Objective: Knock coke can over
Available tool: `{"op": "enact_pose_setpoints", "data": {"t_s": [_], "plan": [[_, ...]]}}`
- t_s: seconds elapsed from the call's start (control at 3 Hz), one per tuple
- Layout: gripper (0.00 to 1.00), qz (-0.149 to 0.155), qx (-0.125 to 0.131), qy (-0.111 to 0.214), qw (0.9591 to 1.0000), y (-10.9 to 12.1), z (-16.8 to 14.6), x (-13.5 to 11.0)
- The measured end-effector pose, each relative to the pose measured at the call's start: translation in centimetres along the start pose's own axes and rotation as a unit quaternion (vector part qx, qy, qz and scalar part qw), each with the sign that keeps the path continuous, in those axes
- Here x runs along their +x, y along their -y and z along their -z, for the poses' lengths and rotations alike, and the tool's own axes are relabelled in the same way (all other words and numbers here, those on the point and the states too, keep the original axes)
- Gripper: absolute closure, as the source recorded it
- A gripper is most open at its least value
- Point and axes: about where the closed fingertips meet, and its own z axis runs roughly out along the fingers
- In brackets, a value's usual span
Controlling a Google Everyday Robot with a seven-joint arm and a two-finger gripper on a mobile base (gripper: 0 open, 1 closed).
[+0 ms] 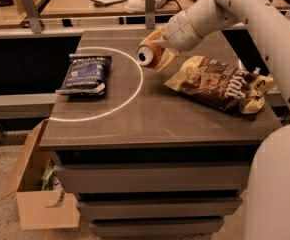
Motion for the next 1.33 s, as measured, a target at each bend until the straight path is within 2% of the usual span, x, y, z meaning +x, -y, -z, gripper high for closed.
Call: {"op": "enact_pose_setpoints", "data": {"t_s": [0.33, 0.67, 1.0, 1.33], "plan": [[1.0, 0.037, -0.013, -0.001, 0.9992, -0.4, -1.0, -0.7], [1.0, 0.087, -0.04, -0.002, 0.9954, -1.7, -3.2, -1.1], [0.88, 0.128, -0.074, -0.021, 0.9889, -2.9, -4.9, -0.9], [0.65, 0.152, -0.097, -0.036, 0.9829, -3.5, -5.7, -0.4]]}}
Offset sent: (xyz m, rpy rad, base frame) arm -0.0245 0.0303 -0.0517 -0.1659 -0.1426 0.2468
